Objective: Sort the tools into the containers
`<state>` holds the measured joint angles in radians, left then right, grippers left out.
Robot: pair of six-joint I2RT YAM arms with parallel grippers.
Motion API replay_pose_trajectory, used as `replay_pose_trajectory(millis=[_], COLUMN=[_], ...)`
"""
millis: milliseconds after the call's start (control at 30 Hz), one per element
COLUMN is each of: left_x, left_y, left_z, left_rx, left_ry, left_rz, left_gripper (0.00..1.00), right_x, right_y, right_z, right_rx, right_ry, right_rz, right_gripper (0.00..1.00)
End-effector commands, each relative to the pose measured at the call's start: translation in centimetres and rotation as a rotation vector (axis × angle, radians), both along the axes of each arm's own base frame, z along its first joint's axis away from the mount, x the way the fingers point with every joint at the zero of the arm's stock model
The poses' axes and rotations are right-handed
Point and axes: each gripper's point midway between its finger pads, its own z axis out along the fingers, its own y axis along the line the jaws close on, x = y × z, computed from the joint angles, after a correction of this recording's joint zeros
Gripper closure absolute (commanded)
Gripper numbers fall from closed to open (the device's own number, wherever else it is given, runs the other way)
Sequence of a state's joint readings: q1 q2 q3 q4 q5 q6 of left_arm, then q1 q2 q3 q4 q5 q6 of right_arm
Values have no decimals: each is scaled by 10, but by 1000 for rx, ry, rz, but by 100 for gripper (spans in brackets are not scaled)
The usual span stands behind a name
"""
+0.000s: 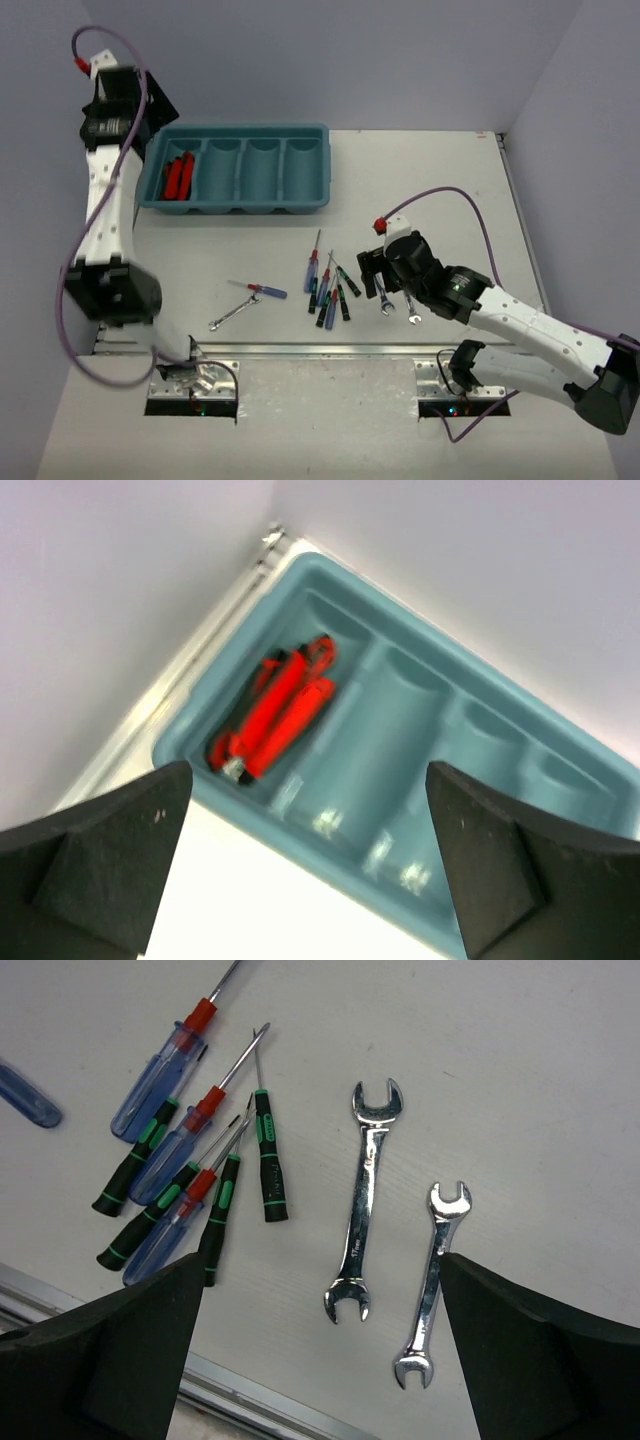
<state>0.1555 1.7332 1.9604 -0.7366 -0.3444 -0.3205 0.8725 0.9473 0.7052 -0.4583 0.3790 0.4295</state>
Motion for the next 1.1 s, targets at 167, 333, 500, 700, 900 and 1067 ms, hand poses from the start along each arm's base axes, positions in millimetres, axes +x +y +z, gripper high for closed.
replay_pose_trajectory(millis=[167, 333, 500, 700, 900, 1067], left_x=[-185, -214, -217, -216, -220, -222], left_y=[-100, -108, -121, -142, -145, -148], left_z=[-32, -81, -73, -75, -71, -69], left_rx=[-159, -134, -132, -149, -147, -148], left_ry=[-276, -230, -276, -261, -281, -287], left_rz=[-312, -336, -392, -491, -500, -512], left_gripper=[0, 0, 0, 0, 0, 0], right_x=[24, 21, 14, 0, -10, -17], right_y=[33, 58, 76, 95, 97, 102], right_z=[-15, -35, -58, -70, -84, -90], right_rx=[17, 61, 148, 41, -8, 14], right_ry=[154, 232, 251, 254, 254, 274], right_rz=[-170, -246, -304, -325, -372, -380], right_gripper=[4, 28, 58, 61, 65, 65])
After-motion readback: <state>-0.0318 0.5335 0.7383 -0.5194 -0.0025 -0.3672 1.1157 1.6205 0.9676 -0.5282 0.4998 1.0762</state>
